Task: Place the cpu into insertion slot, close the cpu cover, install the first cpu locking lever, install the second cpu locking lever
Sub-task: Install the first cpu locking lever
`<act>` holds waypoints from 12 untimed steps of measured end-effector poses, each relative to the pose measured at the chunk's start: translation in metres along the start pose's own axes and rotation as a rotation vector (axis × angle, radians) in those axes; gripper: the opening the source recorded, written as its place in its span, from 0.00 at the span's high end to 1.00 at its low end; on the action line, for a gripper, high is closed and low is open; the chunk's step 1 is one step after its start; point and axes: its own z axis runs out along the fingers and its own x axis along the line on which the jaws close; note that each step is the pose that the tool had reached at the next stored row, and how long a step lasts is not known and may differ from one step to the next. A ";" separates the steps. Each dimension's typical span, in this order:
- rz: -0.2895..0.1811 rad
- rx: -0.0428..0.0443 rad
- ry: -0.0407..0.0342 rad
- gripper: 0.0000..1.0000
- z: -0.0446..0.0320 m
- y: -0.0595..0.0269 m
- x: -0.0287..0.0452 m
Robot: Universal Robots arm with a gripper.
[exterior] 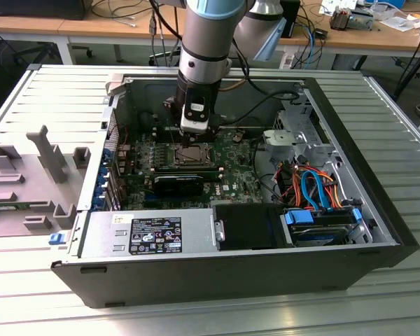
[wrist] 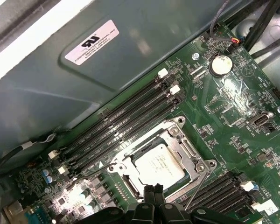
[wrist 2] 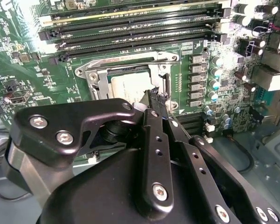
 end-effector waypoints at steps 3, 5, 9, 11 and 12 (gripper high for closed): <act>-0.013 0.0016 -0.0004 0.89 0.0000 0.0000 0.0000; -0.017 0.0022 -0.0005 0.89 0.0000 0.0000 0.0000; -0.025 0.0032 -0.0007 0.89 0.0000 0.0000 0.0000; -0.029 0.0037 -0.0008 0.89 0.0000 0.0000 0.0000; -0.031 0.0041 -0.0008 0.89 0.0000 0.0000 0.0000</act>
